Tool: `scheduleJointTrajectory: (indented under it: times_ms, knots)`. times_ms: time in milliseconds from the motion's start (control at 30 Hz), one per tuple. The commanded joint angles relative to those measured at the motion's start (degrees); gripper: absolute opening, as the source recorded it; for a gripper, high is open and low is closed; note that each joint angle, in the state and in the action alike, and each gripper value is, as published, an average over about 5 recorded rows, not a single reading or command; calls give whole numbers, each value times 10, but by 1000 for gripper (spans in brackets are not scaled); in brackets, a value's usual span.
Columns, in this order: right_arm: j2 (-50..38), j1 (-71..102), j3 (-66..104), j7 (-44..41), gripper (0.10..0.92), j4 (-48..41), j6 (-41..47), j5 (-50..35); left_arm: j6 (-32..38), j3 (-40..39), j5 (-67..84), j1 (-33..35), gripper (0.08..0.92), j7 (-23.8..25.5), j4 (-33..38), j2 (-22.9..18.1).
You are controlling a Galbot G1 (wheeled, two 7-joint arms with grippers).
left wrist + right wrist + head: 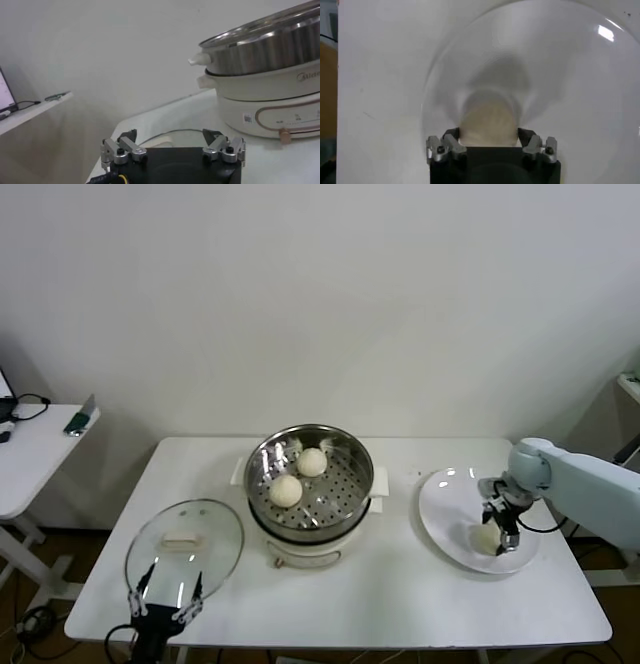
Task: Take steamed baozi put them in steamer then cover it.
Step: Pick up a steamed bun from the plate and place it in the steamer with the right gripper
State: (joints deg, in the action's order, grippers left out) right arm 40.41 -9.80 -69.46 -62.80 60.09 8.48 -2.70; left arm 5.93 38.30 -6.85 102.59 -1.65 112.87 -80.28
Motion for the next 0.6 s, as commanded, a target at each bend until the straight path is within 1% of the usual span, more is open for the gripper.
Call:
scheduleJointTrajectory:
  times_ms: [33, 167, 300, 433, 600]
  knots:
    - [3, -2, 4, -4, 700, -6, -8, 6, 0, 0, -1, 0, 823, 0, 0, -1]
    - [4, -37, -8, -13, 677, -6, -30, 2, 1, 0, -1, -1, 823, 0, -1, -2]
    - [20, -124, -45, -47, 671, 4, -105, -7, 1, -1, -1, -1, 823, 0, -1, -1]
    - [57, -246, -107, -94, 670, 31, -174, -26, 1, -2, -1, -1, 823, 0, 0, -1]
    - [123, -372, -163, -128, 670, 53, -257, -56, 0, -4, -1, -2, 823, -1, -1, -3]
